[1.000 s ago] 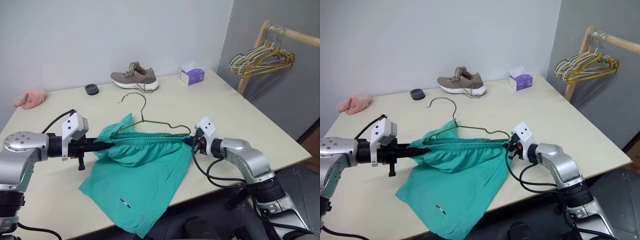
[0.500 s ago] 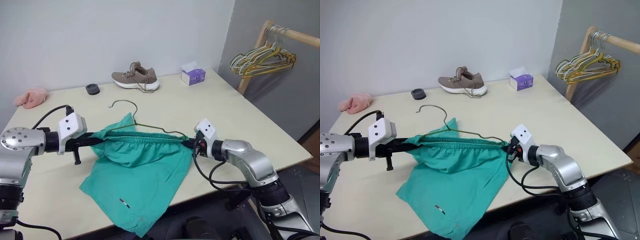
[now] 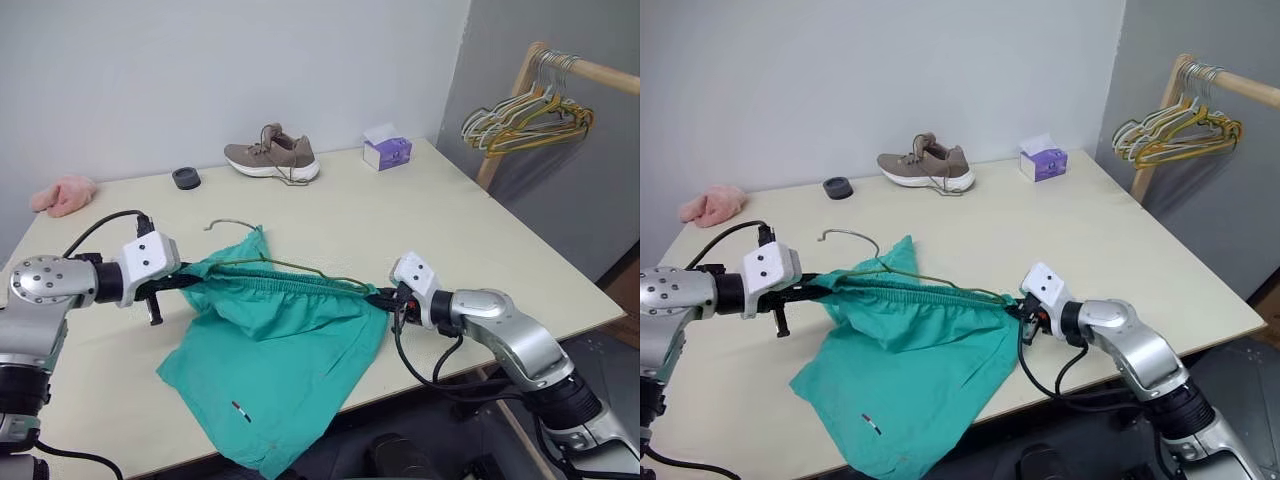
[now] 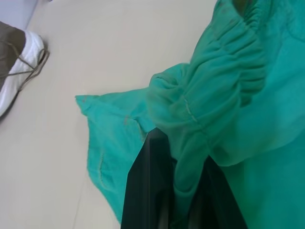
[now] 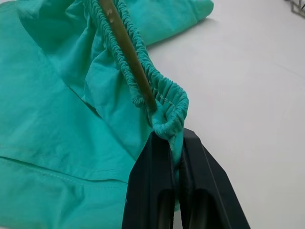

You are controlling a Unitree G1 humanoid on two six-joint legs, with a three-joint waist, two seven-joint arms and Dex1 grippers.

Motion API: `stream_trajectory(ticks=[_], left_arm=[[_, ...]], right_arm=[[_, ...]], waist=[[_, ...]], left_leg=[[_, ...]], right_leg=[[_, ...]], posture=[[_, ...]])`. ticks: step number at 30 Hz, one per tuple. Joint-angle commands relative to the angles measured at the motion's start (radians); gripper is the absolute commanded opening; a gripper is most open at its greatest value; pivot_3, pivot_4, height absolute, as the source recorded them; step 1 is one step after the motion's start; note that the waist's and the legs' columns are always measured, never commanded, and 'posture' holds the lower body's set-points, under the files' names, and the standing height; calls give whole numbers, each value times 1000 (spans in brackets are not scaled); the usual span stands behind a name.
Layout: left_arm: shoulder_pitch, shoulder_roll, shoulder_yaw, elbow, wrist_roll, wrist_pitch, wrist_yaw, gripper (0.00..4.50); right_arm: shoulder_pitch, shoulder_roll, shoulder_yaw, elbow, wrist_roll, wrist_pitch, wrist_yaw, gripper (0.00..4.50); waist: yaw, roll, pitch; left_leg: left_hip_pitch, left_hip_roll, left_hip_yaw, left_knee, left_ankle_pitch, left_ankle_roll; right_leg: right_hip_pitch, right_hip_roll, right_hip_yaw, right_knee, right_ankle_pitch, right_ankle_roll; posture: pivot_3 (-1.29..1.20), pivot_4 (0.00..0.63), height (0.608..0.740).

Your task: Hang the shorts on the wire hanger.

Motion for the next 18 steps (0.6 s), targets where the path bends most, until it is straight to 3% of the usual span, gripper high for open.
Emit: stream_trajectory(ticks=[1,10,14,18], left_arm=[[-19,110,84,154,110,2,124,0],[-104,93,47,256,203,-77,251,0],[-96,57,61,222,158,-44,207,0],[-45,14,104,118,17,55,90,0]], right_arm=[[32,-137,-91,67,-107,5,-31,75],[46,-144,-83,30,-126,0,-14,75],[41,-115,-80,-4,-136,-1,-7,75],[32,-66,-98,-43,-98,-23,15,75]], waist=[[8,0,0],[23,0,1],[25,-1,0],[23,-1,0]], left_leg=[[0,0,0,0,0,0],[0,1,0,0,0,0],[0,0,1,1,0,1],[0,0,1,0,0,1]], right_leg=[[0,0,0,0,0,0],[0,0,-1,0,0,0],[0,0,0,0,0,0],[0,0,0,0,0,0]], posture=[[-232,0,740],[-236,0,740],[-237,0,740],[-241,0,740]])
